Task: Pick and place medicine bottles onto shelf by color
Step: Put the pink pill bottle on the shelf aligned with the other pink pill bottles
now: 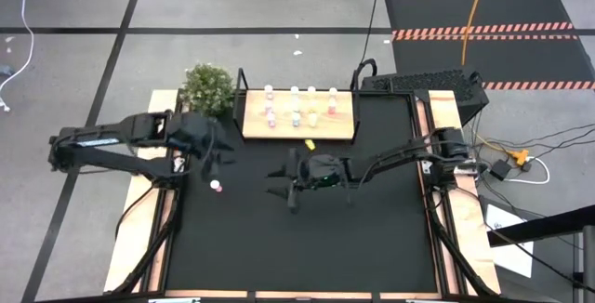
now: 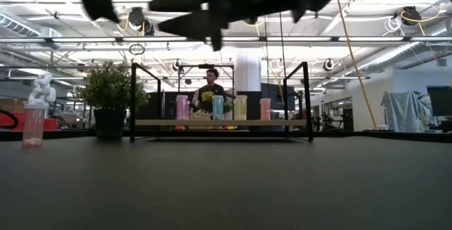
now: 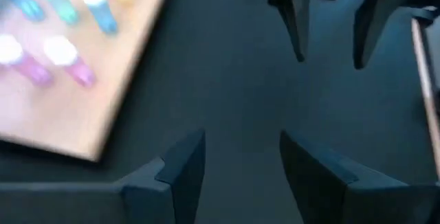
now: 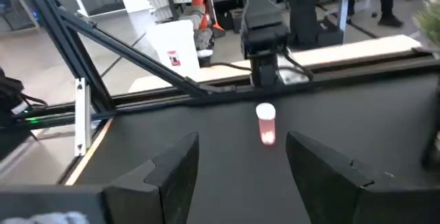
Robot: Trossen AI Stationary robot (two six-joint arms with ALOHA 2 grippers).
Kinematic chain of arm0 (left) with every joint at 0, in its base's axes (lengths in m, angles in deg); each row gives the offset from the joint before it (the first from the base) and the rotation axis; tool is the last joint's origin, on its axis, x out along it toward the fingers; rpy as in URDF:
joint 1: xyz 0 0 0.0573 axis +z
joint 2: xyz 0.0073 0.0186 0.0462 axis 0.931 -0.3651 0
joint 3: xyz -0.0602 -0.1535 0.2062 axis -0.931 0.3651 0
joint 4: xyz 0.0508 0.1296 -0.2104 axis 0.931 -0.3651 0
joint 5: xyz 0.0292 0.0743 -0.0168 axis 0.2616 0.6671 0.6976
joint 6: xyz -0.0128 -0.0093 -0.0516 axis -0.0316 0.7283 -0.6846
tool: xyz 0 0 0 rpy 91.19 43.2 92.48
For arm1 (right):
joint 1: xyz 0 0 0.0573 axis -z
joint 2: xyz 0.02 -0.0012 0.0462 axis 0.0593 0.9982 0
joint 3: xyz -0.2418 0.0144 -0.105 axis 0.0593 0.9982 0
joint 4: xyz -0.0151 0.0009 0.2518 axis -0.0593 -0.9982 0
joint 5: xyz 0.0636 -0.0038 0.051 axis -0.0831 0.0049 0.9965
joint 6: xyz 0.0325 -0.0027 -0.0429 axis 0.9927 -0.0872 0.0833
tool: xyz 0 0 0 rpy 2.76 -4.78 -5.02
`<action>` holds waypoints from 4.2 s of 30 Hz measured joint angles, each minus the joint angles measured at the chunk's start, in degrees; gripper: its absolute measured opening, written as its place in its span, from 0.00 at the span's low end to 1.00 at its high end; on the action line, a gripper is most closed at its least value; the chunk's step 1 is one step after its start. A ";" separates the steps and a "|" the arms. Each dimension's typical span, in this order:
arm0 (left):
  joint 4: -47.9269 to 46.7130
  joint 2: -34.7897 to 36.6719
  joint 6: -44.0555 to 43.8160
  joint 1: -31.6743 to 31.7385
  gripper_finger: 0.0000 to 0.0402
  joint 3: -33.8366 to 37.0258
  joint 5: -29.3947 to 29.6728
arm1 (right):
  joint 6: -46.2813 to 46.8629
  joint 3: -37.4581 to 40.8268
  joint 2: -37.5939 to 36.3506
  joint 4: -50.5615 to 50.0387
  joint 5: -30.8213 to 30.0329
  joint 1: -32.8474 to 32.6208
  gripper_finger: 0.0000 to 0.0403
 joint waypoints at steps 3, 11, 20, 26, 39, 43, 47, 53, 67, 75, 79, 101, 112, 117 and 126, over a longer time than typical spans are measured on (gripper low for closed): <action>0.04 4.55 -6.26 -2.91 0.47 5.23 0.19 | -2.80 -4.48 4.42 0.51 -0.07 -0.47 0.53; -0.12 9.06 -20.81 -6.84 0.47 17.14 0.52 | -10.23 -10.48 17.34 16.56 -0.09 -0.10 0.53; -6.40 8.88 -35.78 -8.58 0.47 20.88 -1.31 | -5.69 -24.73 31.81 12.71 4.20 0.61 0.53; -8.18 8.88 -35.64 -9.68 0.47 19.76 -1.44 | -6.04 -36.24 38.86 4.99 3.85 1.13 0.53; -8.69 8.88 -39.81 -9.72 0.47 19.74 -1.13 | -6.47 -52.49 52.24 0.56 4.07 4.73 0.72; -8.70 8.88 -40.69 -9.74 0.47 19.74 -0.94 | -7.26 -56.32 55.45 0.64 7.85 5.03 0.75; -8.83 8.88 -41.98 -9.74 0.47 19.71 -0.94 | -7.77 -60.71 58.55 -0.73 10.42 5.37 0.74; -9.18 8.86 -43.78 -9.74 0.47 19.68 -0.92 | -8.89 -63.25 61.26 -2.37 13.04 5.95 0.70; -9.29 8.86 -44.70 -9.74 0.47 19.68 -0.90 | -6.65 -63.04 61.37 -3.51 14.39 6.29 0.34; -5.63 9.07 -46.62 -9.74 0.47 19.45 -3.87 | -4.10 -62.95 60.71 0.84 14.76 6.28 0.25; -5.74 9.06 -44.58 -9.74 0.47 16.41 -3.88 | -1.80 -62.75 59.02 0.43 15.07 6.17 0.24; -5.10 9.08 -14.87 -9.74 0.47 -9.76 10.63 | -2.84 -33.73 25.97 -3.38 20.99 8.55 0.24; 29.05 2.08 6.84 -9.26 0.47 -0.42 11.65 | -3.02 2.39 -6.17 -1.27 6.95 7.27 0.24; 48.14 -8.83 12.98 -5.76 0.47 0.27 11.69 | -3.64 13.64 -19.17 -1.88 1.32 6.93 0.24; 57.18 -32.64 12.32 0.36 0.47 -13.19 7.42 | -6.03 28.29 -35.23 -3.20 -2.11 11.12 0.24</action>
